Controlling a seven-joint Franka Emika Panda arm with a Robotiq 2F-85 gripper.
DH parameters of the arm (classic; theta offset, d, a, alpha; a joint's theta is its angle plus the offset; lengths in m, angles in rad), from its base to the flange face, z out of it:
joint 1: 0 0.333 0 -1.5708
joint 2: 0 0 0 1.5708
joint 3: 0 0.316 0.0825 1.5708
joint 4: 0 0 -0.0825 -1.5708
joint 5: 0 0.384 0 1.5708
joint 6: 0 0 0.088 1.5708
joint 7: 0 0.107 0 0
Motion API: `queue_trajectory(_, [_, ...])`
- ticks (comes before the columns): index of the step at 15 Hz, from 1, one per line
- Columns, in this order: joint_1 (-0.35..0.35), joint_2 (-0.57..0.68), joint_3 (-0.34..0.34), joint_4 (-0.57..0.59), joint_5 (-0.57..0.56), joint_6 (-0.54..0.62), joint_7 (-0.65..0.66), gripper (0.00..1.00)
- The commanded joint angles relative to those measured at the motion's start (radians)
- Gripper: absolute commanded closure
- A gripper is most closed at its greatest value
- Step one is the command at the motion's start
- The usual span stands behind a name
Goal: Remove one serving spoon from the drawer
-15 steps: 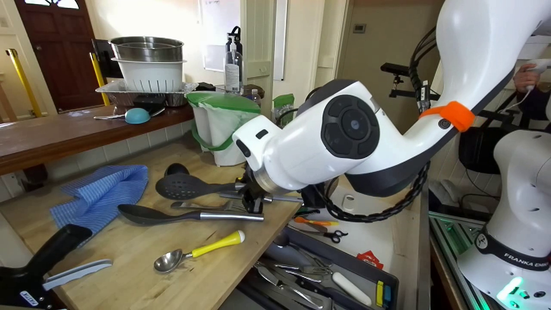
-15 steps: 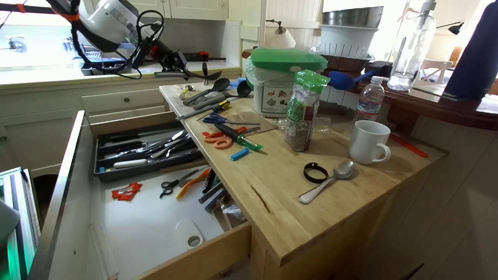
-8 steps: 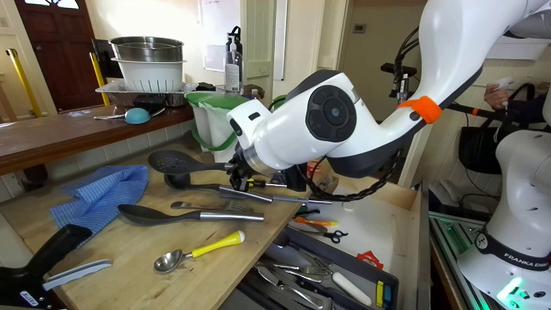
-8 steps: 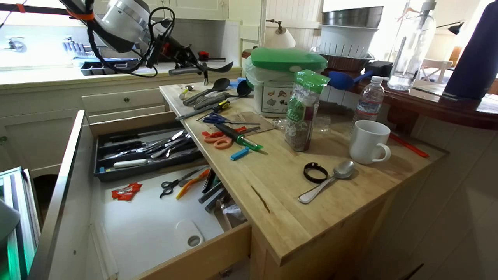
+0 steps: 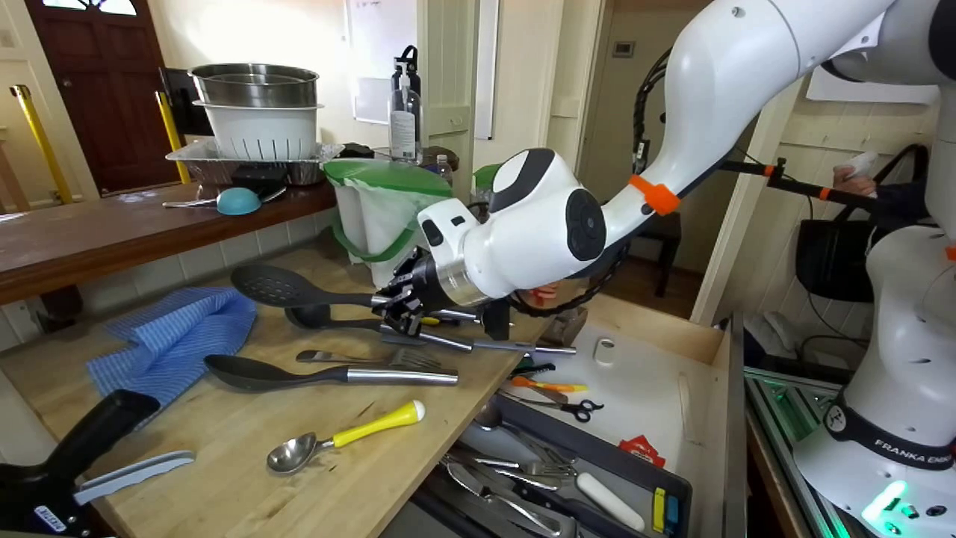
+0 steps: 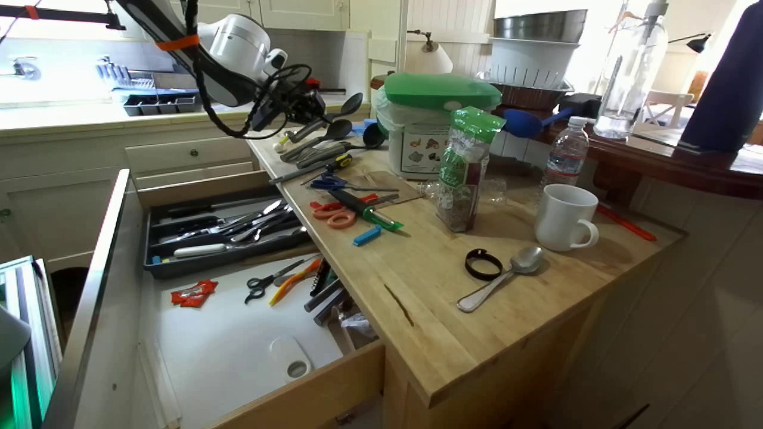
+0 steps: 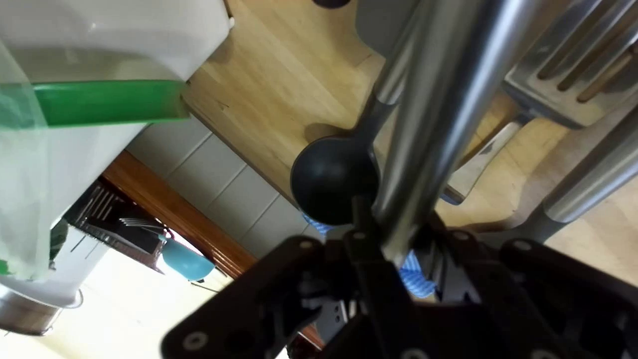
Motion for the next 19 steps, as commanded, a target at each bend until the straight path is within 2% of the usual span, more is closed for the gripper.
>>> queue_trajectory(1, [-0.02,0.066,0.007,0.044,-0.052,0.072,0.092,0.94])
queue_trajectory(4, [-0.022,0.106,0.009,0.049,-0.017,0.086,0.069,0.94])
queue_trajectory(5, [-0.027,0.103,0.007,0.037,-0.002,0.093,0.056,0.51])
queue_trajectory(6, [-0.028,0.091,0.003,0.02,0.027,0.087,0.029,0.49])
queue_trajectory(9, [0.008,-0.061,-0.007,-0.099,0.178,-0.041,-0.133,0.29])
queue_trajectory(10, [-0.012,-0.109,0.039,-0.132,0.238,-0.109,-0.202,0.21])
queue_trajectory(12, [0.007,-0.196,0.077,-0.18,0.413,-0.224,-0.35,0.06])
queue_trajectory(13, [0.009,-0.226,0.101,-0.192,0.491,-0.263,-0.41,0.01])
queue_trajectory(15, [0.025,-0.272,0.14,-0.207,0.656,-0.371,-0.513,0.0])
queue_trajectory(16, [0.039,-0.29,0.156,-0.204,0.739,-0.46,-0.551,0.0])
queue_trajectory(17, [0.027,-0.239,0.133,-0.162,0.625,-0.364,-0.482,0.0])
queue_trajectory(19, [0.039,-0.261,0.143,-0.166,0.646,-0.39,-0.498,0.0])
